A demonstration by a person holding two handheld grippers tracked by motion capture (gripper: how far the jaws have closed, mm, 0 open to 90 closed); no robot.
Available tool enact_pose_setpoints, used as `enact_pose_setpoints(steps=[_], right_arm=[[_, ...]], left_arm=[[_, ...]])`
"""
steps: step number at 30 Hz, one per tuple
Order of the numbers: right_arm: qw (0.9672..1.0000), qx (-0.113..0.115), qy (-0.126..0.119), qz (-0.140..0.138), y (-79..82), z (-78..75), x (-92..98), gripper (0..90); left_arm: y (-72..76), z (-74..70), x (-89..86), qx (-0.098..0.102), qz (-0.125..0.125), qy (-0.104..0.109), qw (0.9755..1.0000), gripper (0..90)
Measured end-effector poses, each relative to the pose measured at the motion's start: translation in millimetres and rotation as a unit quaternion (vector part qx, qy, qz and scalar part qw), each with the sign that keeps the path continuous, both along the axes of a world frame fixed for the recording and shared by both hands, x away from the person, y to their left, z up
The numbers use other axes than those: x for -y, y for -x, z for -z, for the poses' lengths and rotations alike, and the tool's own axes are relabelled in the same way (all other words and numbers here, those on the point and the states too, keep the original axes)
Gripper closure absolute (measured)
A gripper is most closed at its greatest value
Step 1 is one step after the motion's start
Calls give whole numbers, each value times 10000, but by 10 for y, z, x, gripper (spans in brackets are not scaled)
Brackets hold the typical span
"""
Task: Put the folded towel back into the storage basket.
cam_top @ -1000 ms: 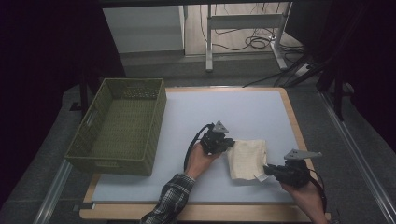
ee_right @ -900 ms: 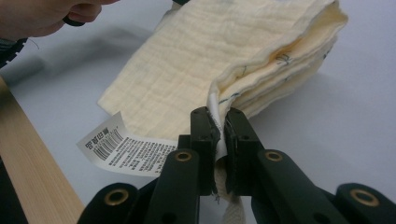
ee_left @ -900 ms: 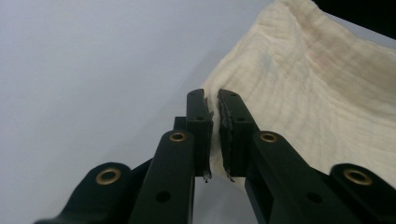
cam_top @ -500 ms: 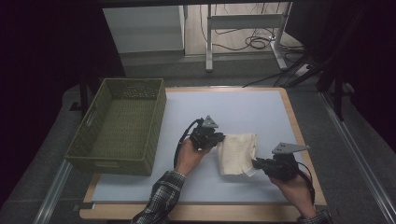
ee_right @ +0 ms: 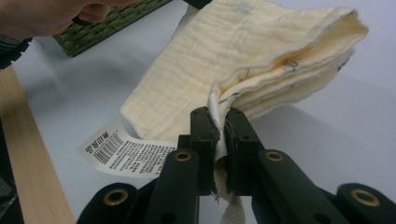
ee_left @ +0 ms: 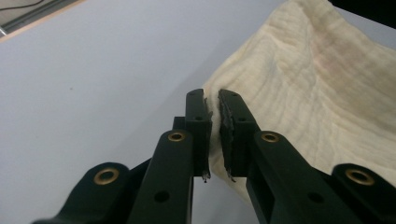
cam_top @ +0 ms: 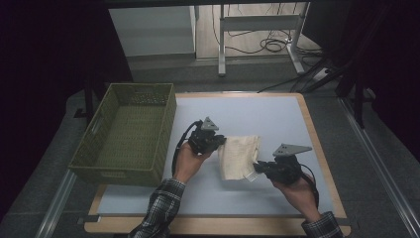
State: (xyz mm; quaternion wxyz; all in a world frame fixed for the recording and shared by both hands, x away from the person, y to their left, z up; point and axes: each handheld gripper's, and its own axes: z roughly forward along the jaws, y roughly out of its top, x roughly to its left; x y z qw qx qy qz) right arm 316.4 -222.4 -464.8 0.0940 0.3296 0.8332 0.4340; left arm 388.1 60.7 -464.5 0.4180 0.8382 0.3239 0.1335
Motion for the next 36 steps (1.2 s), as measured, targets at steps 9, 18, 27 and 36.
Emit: enact_pose_setpoints(steps=[9,18,27,36], right_arm=[[9999,84,-9,-93,-87,-50,-203,830],[9997,129,-26,-192,-192,-108,-423,830],[9994,220,-97,-262,-279,-251,-632,830],[9990,232,-146,-350,-379,-375,-865,829]], left_arm=[[-34,-113,-178,28,-187,-164,9997,823],[-85,-283,-355,72,-377,-435,9983,822],[-107,-519,-504,213,-567,-659,9960,820],[-147,-622,-738,266,-764,-791,9936,821]])
